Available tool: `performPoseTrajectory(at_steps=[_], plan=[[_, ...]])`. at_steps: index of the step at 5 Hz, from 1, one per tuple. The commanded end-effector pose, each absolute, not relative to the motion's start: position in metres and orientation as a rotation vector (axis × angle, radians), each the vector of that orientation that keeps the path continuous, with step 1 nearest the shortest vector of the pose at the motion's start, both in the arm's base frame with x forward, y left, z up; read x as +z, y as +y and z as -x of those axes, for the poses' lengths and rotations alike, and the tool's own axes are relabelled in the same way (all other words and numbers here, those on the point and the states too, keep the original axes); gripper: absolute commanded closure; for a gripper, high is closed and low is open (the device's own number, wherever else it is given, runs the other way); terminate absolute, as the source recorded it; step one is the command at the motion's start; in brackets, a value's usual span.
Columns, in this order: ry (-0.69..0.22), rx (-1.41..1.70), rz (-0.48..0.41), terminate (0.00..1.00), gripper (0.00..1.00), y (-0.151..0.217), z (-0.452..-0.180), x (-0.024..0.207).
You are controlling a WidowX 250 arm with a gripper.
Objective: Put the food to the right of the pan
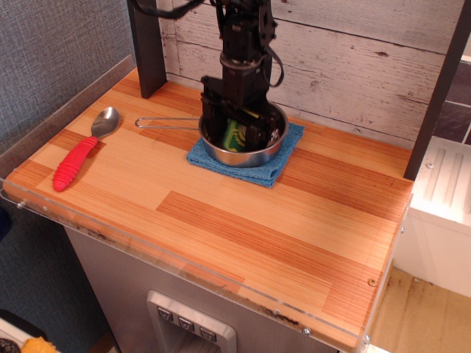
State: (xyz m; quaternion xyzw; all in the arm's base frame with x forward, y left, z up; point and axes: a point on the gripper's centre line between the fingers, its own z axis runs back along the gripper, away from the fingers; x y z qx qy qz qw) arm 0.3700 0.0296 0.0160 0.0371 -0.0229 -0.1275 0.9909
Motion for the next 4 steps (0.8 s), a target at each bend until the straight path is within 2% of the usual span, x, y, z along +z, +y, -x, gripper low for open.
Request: performPoseTrajectory(at_steps=[1,2,3,4], plan=[[-0.139,-0.26,-0.044,0.0,1.0,0.027,-0.374,0.054],[-0.207,-0.228,-0.009,0.0,1.0,0.028,-0.377,0.085],[-0.263,-0.248,0.032,0.0,1.0,0.008,-0.375,0.112],[-0.256,-0.301,0.057,0.0,1.0,-0.031,-0.371,0.113]])
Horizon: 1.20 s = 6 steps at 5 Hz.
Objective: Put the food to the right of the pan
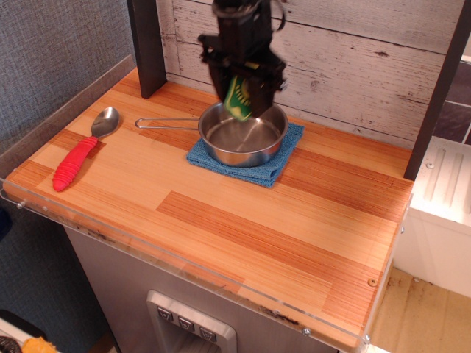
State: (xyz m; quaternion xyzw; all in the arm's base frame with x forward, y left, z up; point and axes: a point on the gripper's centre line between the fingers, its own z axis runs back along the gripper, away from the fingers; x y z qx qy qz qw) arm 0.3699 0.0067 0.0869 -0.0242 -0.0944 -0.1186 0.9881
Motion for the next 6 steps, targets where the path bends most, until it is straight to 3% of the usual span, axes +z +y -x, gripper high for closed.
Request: performPoseTrajectory(at_steps=[1,4,6], plan=[[-0.234,-0.326,0.049,0.0,1.0,-0.058,-0.367,0.1],[-0.147,-0.248,0.004,0.0,1.0,-0.071,-0.355,0.041],[-0.129,-0.338,-0.009,0.0,1.0,-0.087,-0.343,0.021]])
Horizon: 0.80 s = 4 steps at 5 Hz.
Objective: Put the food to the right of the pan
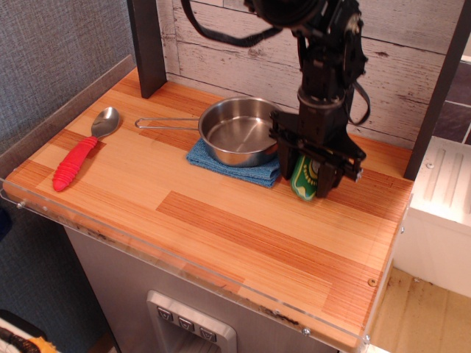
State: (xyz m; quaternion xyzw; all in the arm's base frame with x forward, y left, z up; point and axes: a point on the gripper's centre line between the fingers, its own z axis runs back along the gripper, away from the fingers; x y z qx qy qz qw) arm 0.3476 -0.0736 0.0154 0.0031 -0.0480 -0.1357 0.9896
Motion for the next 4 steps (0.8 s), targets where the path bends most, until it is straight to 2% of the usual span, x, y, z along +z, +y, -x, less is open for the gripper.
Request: performPoseTrajectory(at_steps=[1,2,3,4], plan=[[-0.128,-0.376,-0.015,0.0,1.0,-0.093,-0.339,0.022],[-0.131,-0.376,-0.023,0.0,0.0,-0.092,-0.337,0.028],[-0.136,-0.313,-0.035,0.0,0.0,-0.08,-0.337,0.038],[-0.173,-0.264,-0.027,0.0,0.0,-0.063,-0.335,0.068]])
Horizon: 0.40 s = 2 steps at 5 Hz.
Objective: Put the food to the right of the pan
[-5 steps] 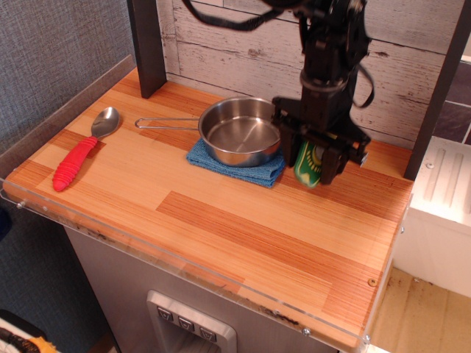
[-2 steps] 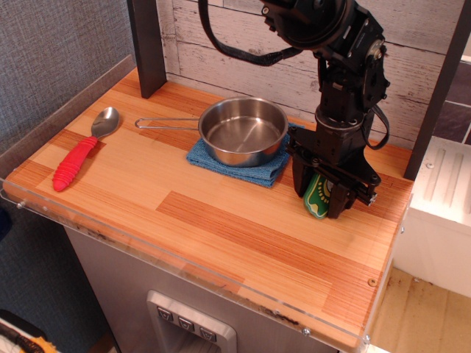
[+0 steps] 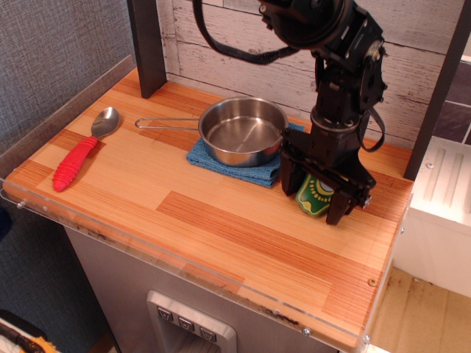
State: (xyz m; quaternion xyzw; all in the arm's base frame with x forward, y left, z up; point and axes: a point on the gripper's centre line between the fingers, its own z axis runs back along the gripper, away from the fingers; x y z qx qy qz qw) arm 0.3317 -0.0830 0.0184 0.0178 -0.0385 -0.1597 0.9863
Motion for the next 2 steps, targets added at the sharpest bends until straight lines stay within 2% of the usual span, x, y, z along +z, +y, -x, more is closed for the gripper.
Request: performPoseTrajectory(at_steps=[1,2], plan=[[-0.216,-0.217,-0.028,0.0,0.0,-0.044,-0.321,0.107],[-0.23,-0.169,-0.028,0.0,0.0,-0.021,-0.304,0.133]])
